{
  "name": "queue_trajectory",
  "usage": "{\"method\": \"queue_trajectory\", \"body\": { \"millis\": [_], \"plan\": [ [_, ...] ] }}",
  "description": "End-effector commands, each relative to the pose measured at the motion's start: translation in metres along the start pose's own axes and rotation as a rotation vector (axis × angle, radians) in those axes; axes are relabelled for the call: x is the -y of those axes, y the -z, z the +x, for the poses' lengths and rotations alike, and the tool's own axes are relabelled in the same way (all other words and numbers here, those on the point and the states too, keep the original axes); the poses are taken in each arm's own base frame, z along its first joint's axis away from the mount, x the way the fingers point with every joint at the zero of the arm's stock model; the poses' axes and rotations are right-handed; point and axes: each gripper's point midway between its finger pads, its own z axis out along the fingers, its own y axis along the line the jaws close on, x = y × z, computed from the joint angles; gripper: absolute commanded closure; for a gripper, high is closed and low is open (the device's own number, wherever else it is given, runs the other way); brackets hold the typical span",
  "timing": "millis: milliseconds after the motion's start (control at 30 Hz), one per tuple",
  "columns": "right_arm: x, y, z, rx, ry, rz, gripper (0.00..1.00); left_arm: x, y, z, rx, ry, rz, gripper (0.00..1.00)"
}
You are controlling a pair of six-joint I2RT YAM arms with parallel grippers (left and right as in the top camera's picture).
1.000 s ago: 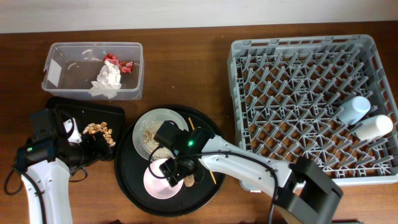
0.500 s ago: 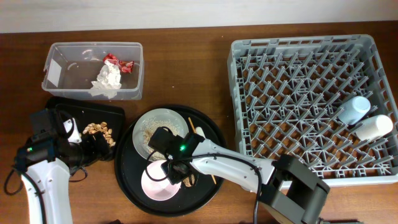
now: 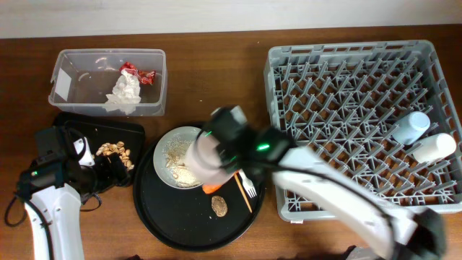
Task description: Sort waste into correct bins and load items into the dishwasher rack
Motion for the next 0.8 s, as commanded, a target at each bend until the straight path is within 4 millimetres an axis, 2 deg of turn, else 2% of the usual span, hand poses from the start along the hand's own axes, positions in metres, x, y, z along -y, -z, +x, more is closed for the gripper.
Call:
{"method": "queue_trajectory", "body": {
  "millis": [0, 33, 133, 167, 233, 267, 333, 400, 500, 600, 667, 767],
  "plan": [
    [0.147, 0.052, -0.050, 0.214, -0.076, 0.437, 0.96, -0.001, 0.005, -0.005, 0.025, 0.012, -0.005, 0.06],
    [0.190, 0.060, -0.052, 0.214, -0.117, 0.558, 0.96, -0.001, 0.005, -0.005, 0.025, 0.012, -0.005, 0.06],
    [0.268, 0.073, -0.053, 0.236, -0.270, 0.687, 0.96, -0.001, 0.005, -0.005, 0.025, 0.012, -0.005, 0.06],
    [0.312, 0.085, -0.050, 0.246, -0.318, 0.763, 0.96, -0.001, 0.005, -0.005, 0.025, 0.012, -0.005, 0.06],
    [0.364, 0.105, -0.044, 0.262, -0.381, 0.929, 0.96, 0.000, 0.005, -0.005, 0.024, 0.012, 0.000, 0.06],
    [0.391, 0.110, -0.044, 0.238, -0.343, 1.017, 0.96, 0.000, 0.005, -0.005, 0.023, 0.012, 0.002, 0.06],
    [0.433, 0.106, -0.052, 0.155, -0.213, 1.165, 0.96, 0.000, 0.005, -0.005, 0.023, 0.012, 0.002, 0.06],
    [0.449, 0.110, -0.056, 0.143, -0.232, 1.302, 0.96, 0.000, 0.005, -0.004, 0.020, 0.012, 0.001, 0.06],
    [0.476, 0.093, -0.059, 0.179, -0.279, 1.352, 0.96, 0.000, 0.005, -0.004, 0.020, 0.012, 0.001, 0.06],
    [0.522, 0.079, -0.034, 0.126, -0.324, 1.404, 0.96, -0.002, 0.005, -0.004, 0.022, 0.011, -0.008, 0.06],
    [0.546, 0.067, -0.018, 0.099, -0.340, 1.409, 0.96, -0.002, 0.005, -0.005, 0.025, 0.011, -0.007, 0.06],
    [0.554, 0.039, -0.012, 0.071, -0.315, 1.361, 0.96, -0.002, 0.005, -0.006, 0.028, 0.011, -0.007, 0.06]
  ]
}}
